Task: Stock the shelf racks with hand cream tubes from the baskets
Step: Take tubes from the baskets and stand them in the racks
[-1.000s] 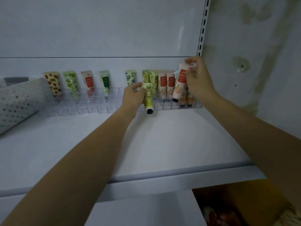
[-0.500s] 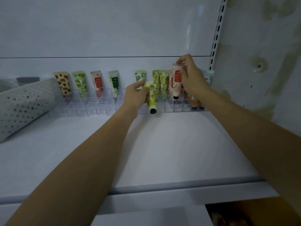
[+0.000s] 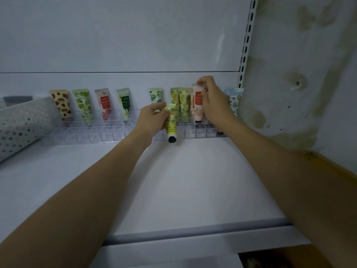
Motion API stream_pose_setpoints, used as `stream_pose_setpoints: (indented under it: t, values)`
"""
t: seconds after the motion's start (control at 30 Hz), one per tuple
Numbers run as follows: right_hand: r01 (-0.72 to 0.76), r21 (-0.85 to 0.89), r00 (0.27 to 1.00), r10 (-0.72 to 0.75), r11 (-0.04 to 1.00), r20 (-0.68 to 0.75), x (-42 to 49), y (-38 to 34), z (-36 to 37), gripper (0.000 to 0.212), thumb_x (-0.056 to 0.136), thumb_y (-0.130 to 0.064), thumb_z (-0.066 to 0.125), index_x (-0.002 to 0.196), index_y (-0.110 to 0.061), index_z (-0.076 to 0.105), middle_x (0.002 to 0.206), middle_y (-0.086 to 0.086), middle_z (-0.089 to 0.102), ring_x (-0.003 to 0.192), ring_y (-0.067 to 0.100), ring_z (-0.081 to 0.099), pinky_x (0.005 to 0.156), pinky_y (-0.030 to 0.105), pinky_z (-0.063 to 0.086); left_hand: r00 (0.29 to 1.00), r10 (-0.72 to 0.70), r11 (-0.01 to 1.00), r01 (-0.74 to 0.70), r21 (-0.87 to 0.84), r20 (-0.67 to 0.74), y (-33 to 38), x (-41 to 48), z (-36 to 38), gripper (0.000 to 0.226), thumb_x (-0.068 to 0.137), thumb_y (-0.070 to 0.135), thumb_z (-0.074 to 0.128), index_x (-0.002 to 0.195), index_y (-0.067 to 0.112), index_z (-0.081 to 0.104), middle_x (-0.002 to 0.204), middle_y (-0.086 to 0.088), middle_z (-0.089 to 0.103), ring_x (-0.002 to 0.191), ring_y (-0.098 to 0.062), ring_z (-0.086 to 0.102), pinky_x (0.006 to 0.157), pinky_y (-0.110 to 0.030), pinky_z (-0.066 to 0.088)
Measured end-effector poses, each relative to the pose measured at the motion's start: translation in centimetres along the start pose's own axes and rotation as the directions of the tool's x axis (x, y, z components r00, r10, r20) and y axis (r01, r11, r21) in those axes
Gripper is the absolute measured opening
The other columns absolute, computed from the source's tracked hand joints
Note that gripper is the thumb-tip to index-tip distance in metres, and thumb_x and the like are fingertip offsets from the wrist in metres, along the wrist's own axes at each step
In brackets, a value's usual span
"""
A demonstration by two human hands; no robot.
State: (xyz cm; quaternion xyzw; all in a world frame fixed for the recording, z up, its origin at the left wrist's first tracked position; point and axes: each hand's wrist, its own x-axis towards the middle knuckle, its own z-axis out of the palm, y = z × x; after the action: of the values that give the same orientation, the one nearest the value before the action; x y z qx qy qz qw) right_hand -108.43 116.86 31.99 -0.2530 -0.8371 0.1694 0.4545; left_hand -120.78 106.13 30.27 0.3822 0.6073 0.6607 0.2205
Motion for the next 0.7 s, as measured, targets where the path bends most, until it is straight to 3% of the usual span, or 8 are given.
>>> stream_pose_setpoints:
  t: [0.2, 0.27, 0.33, 0.43, 0.5, 0.6, 0.7]
  values:
    - [0.010, -0.194, 0.995, 0.009, 0.981, 0.096, -0.4, 0.9, 0.2, 0.052, 0.080, 0.017, 0.046, 0.126, -0.008, 0.045, 0.132, 0.013, 0.035, 0.113, 0.025, 0.045, 0.082, 0.023, 0.040, 1.000, 0.003, 1.000, -0.003, 0.023, 0.018, -0.3, 0.3, 0.1, 0.038, 0.092, 0.007, 0.052, 0.131, 0.006, 0.049, 0.084, -0.004, 0.057, 0.066, -0.010, 0.054, 0.061, -0.015, 0.052]
    - [0.073, -0.276, 0.996, -0.057, 0.958, 0.066, -0.5, 1.3, 0.3, 0.050, 0.081, 0.016, 0.048, 0.127, -0.004, 0.047, 0.141, 0.014, 0.030, 0.123, 0.027, 0.041, 0.093, 0.030, 0.042, 1.000, -0.002, 1.000, 0.002, 0.017, 0.009, -0.3, 0.3, -0.1, 0.038, 0.093, 0.006, 0.051, 0.131, 0.006, 0.049, 0.083, -0.003, 0.056, 0.065, -0.009, 0.053, 0.058, -0.014, 0.051]
    - [0.158, -0.306, 0.985, -0.170, 0.939, -0.013, -0.6, 1.1, 0.3, 0.039, 0.086, 0.009, 0.048, 0.123, -0.002, 0.052, 0.141, 0.016, 0.033, 0.124, 0.028, 0.042, 0.095, 0.035, 0.043, 1.000, -0.015, 1.000, 0.015, 0.004, -0.003, -0.2, 0.4, -0.2, 0.037, 0.094, 0.005, 0.049, 0.131, 0.006, 0.049, 0.088, -0.006, 0.058, 0.066, -0.010, 0.054, 0.056, -0.013, 0.052]
    - [0.138, -0.118, 0.990, -0.142, 0.983, -0.025, -1.3, -0.2, 0.3, 0.026, 0.092, -0.009, 0.050, 0.116, -0.005, 0.056, 0.115, 0.011, 0.050, 0.099, 0.022, 0.054, 0.084, 0.032, 0.046, 0.999, -0.049, 0.996, 0.048, -0.071, -0.017, -0.1, 0.4, -0.5, 0.039, 0.094, 0.000, 0.043, 0.133, 0.005, 0.047, 0.105, -0.014, 0.059, 0.075, -0.016, 0.060, 0.063, -0.018, 0.055]
    - [-0.020, 0.059, 0.991, 0.012, 0.998, 0.132, -1.9, -1.0, 0.6, 0.030, 0.091, -0.023, 0.057, 0.117, -0.010, 0.054, 0.102, 0.004, 0.053, 0.087, 0.017, 0.053, 0.081, 0.033, 0.048, 0.999, -0.052, 0.994, 0.050, -0.093, -0.017, 0.1, 0.1, -0.4, 0.041, 0.094, -0.002, 0.042, 0.135, 0.003, 0.045, 0.114, -0.017, 0.059, 0.086, -0.021, 0.061, 0.066, -0.020, 0.056]
    - [-0.245, 0.220, 0.924, 0.159, 0.944, 0.346, -2.7, -1.8, 1.3, 0.048, 0.084, -0.035, 0.065, 0.125, -0.017, 0.047, 0.107, 0.003, 0.057, 0.094, 0.016, 0.060, 0.083, 0.033, 0.052, 1.000, -0.031, 0.994, 0.031, -0.109, 0.005, 0.2, -0.3, -0.2, 0.041, 0.094, -0.001, 0.045, 0.135, 0.001, 0.044, 0.120, -0.020, 0.057, 0.088, -0.022, 0.061, 0.064, -0.018, 0.056]
    - [-0.331, 0.335, 0.897, 0.185, 0.882, 0.401, -3.0, -2.4, 1.6, 0.054, 0.083, -0.024, 0.069, 0.130, -0.015, 0.042, 0.110, 0.006, 0.059, 0.097, 0.019, 0.062, 0.081, 0.033, 0.055, 0.999, 0.011, 0.993, -0.006, -0.122, 0.041, 0.1, -0.6, -0.2, 0.040, 0.094, 0.000, 0.047, 0.133, 0.001, 0.044, 0.099, -0.011, 0.062, 0.075, -0.016, 0.062, 0.063, -0.017, 0.056]
